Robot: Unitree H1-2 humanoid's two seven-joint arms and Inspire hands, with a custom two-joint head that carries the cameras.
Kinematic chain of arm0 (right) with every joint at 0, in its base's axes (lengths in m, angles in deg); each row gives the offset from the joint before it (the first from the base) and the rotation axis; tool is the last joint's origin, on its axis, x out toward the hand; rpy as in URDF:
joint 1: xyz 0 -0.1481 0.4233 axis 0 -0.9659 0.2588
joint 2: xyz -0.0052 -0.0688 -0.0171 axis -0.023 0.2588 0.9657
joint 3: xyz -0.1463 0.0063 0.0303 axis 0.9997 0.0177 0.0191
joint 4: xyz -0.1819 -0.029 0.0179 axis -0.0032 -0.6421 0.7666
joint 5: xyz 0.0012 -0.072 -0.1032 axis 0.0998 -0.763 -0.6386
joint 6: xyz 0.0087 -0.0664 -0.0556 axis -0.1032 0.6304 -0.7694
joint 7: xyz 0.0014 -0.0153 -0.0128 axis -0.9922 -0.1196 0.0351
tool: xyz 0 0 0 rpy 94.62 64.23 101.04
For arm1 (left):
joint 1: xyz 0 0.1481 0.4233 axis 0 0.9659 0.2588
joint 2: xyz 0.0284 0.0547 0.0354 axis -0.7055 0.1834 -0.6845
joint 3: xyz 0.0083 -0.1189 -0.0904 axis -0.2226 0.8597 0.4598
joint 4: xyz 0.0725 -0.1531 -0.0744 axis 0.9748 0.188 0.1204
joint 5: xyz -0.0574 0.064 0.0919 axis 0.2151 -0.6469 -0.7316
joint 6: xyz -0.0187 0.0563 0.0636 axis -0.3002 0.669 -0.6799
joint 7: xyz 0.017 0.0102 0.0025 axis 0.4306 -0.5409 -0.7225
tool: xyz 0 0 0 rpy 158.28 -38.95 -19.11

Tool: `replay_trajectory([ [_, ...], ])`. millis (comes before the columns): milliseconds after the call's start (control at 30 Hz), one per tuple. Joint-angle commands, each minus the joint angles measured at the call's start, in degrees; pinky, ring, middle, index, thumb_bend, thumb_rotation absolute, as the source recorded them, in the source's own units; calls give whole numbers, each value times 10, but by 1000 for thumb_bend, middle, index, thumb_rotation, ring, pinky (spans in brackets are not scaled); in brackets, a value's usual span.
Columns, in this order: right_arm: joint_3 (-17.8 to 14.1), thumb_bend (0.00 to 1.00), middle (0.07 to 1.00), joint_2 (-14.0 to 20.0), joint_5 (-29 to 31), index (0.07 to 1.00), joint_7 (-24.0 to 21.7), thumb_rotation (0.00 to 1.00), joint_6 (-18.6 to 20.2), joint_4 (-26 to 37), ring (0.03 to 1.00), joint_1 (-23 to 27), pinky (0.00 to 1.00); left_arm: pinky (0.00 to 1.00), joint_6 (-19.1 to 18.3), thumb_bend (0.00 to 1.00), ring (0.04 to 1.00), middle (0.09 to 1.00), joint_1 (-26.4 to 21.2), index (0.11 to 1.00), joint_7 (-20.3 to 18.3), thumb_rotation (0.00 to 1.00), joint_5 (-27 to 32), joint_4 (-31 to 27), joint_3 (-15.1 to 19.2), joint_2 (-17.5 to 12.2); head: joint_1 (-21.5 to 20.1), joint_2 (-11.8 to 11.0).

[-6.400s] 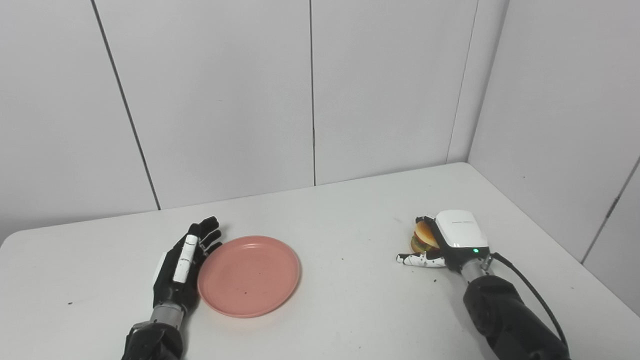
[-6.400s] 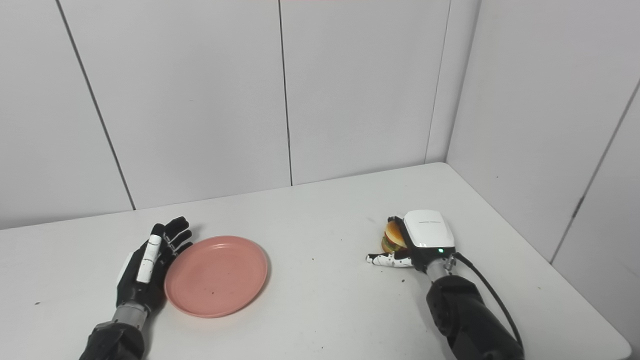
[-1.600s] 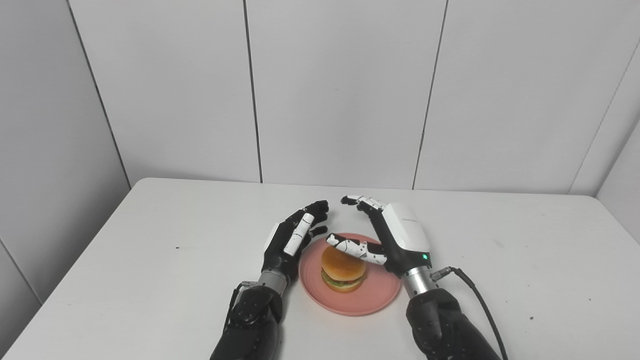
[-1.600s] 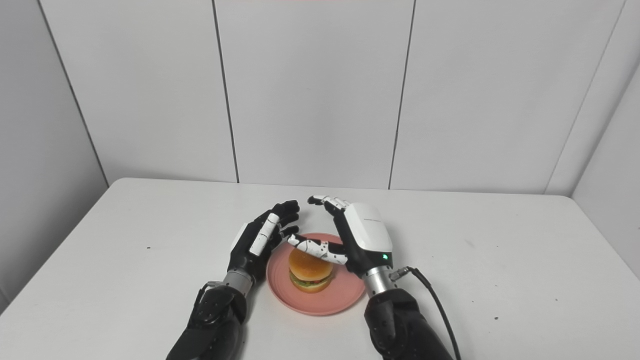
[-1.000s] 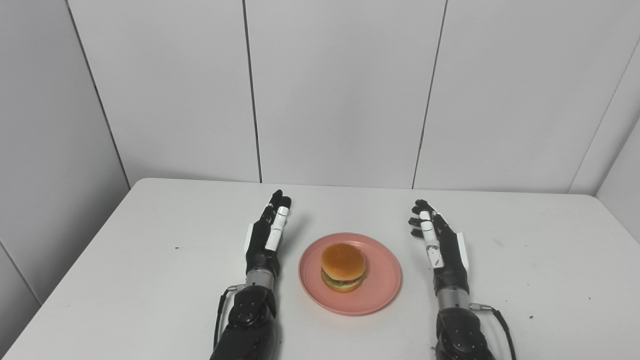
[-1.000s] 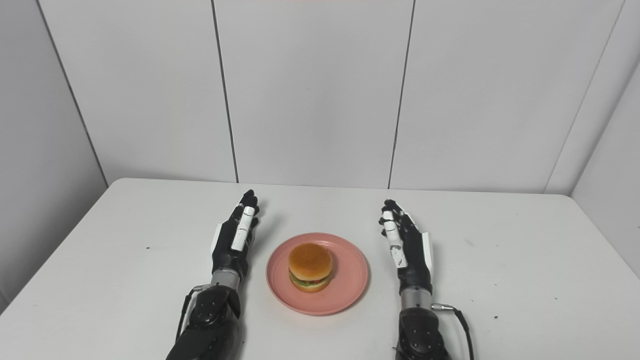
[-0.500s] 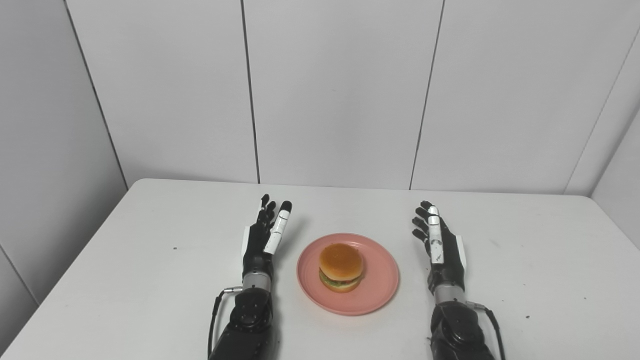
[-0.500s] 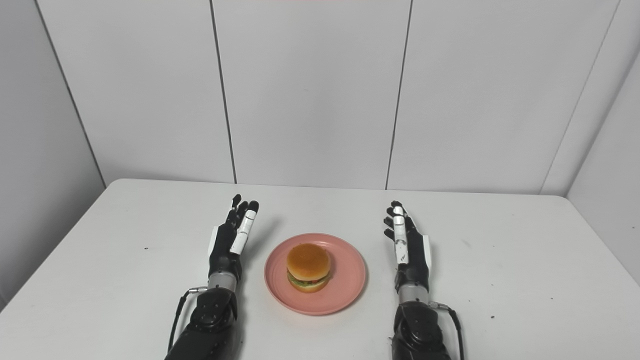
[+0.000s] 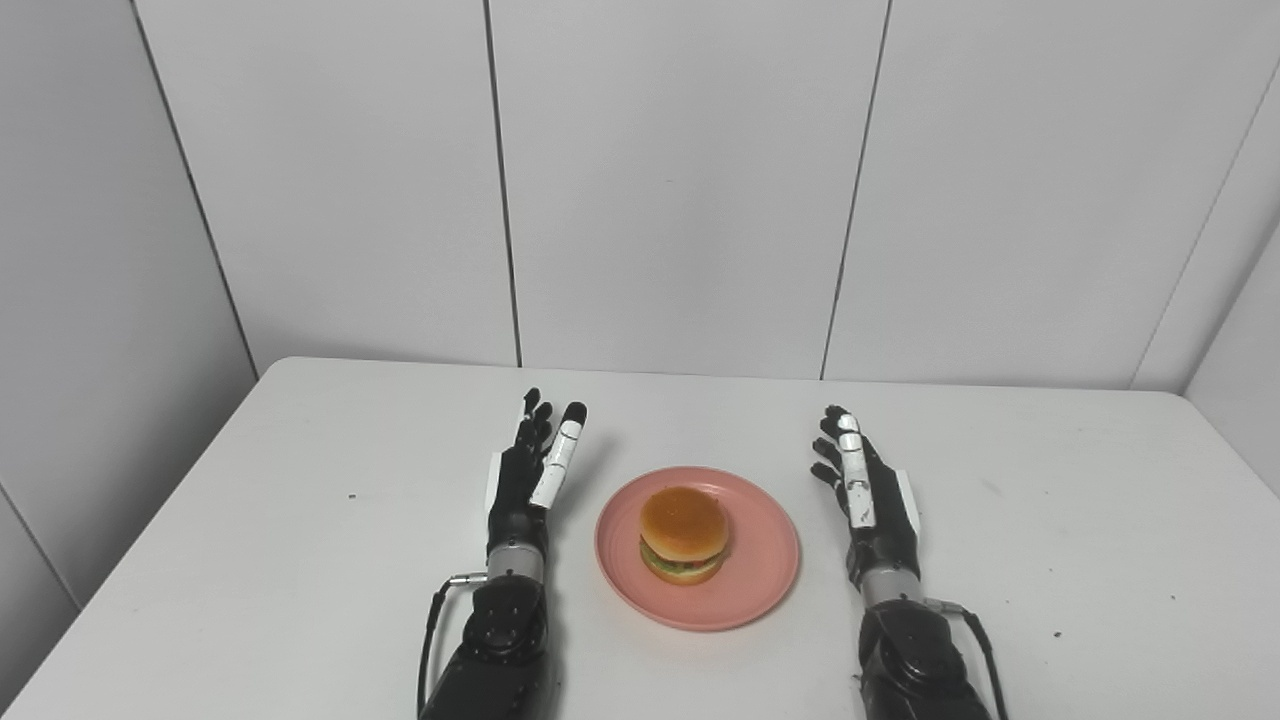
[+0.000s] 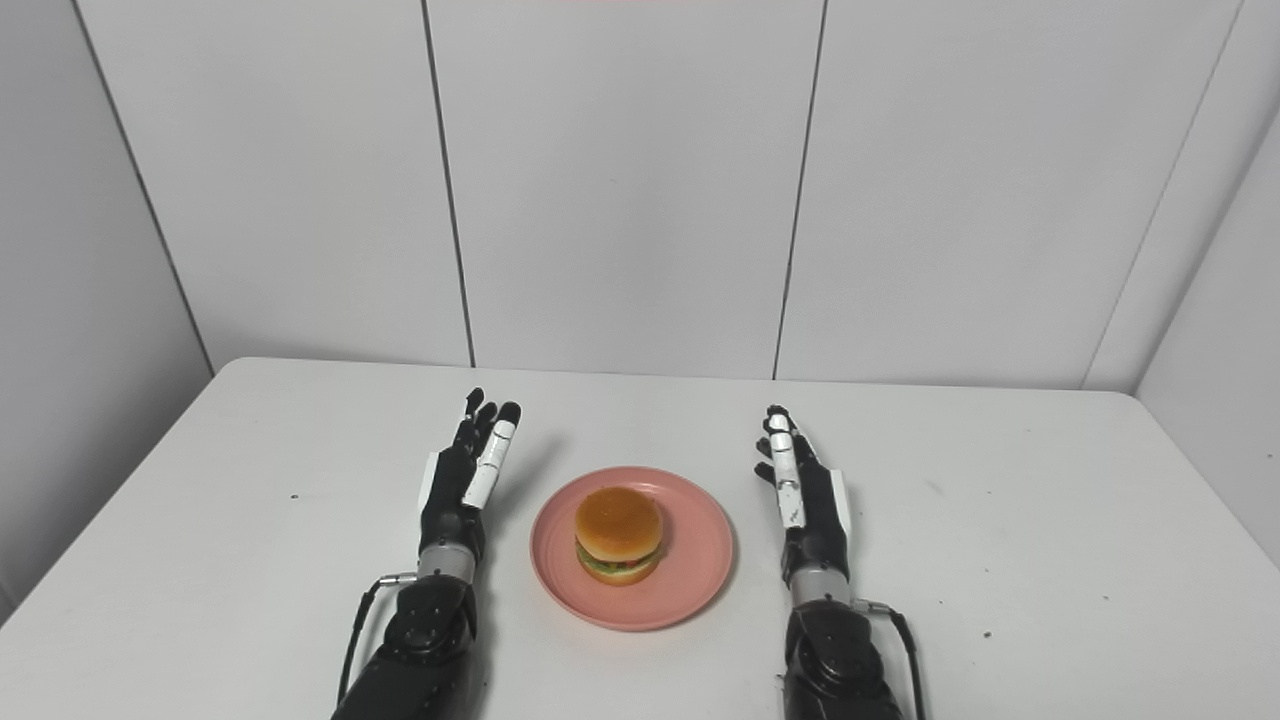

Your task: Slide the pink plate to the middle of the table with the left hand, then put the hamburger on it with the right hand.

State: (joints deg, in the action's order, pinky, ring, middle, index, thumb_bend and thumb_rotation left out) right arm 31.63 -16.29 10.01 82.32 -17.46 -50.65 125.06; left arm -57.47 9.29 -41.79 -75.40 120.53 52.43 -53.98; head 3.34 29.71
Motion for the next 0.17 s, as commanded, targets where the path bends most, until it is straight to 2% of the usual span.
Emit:
replay_trajectory([
  [0, -1, 815, 907, 2, 0, 881, -9, 1000, 3, -6, 890, -13, 884, 946, 1, 840, 982, 968, 13, 964, 4, 772, -3, 16, -1, -5, -1, 1],
  [133, 4, 813, 908, 4, -8, 889, -8, 1000, 2, -7, 889, -13, 880, 951, -1, 831, 986, 967, 13, 966, 2, 779, -3, 14, -2, -5, -1, 1],
])
